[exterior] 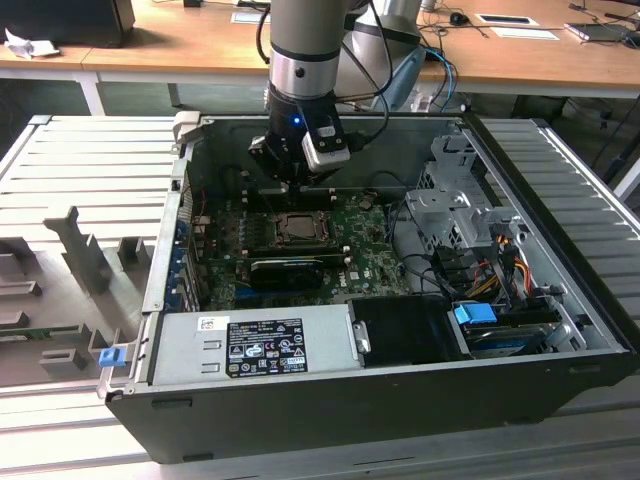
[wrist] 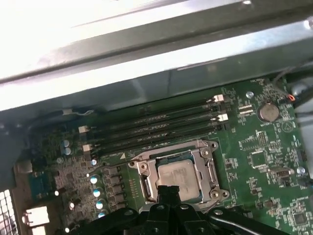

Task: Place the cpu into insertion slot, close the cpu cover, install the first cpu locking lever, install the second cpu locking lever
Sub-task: 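Install the first cpu locking lever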

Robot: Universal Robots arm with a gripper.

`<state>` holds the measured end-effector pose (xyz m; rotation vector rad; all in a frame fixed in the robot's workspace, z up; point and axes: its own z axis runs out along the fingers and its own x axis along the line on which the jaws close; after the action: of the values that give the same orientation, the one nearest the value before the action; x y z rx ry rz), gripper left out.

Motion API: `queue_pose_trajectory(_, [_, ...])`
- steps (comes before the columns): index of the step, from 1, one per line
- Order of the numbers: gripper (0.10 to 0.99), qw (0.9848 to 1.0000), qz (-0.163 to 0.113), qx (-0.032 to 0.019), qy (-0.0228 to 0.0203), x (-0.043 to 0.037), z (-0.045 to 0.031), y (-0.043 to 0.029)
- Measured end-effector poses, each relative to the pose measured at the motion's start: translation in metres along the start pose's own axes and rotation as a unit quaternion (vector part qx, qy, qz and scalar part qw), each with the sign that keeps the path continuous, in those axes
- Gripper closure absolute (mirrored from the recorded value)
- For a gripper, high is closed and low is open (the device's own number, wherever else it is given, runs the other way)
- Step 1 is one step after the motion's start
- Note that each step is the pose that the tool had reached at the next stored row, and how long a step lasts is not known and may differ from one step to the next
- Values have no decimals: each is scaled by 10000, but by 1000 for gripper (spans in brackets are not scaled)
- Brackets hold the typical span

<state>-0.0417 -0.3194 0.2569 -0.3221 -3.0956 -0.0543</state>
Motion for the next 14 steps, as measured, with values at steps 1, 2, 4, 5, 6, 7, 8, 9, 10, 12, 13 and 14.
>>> queue_pose_trajectory(1, [980, 10000, -48, 3, 2, 0, 0, 0])
queue_pose_trajectory(2, [980, 10000, -84, 4, 3, 1, 0, 0])
queue_pose_trajectory(4, [980, 9998, -177, 7, 6, 1, 0, 0])
queue_pose_trajectory(5, [980, 9998, -211, 8, 7, 1, 0, 0])
queue_pose_trajectory(6, [980, 9996, -291, 11, 9, 1, 0, 0])
queue_pose_trajectory(7, [980, 9994, -338, 12, 11, 1, 0, 0])
queue_pose_trajectory(8, [980, 9993, -381, 14, 12, 2, 0, 0])
queue_pose_trajectory(9, [980, 9991, -418, 15, 13, 1, 0, 0])
queue_pose_trajectory(10, [980, 9990, -453, 16, 14, 1, 0, 0])
queue_pose_trajectory(12, [980, 9982, -603, 21, 19, 1, 0, 0])
queue_pose_trajectory(13, [980, 9975, -702, 24, 22, 1, 0, 0])
queue_pose_trajectory(14, [980, 9965, -837, 28, 26, 1, 0, 0])
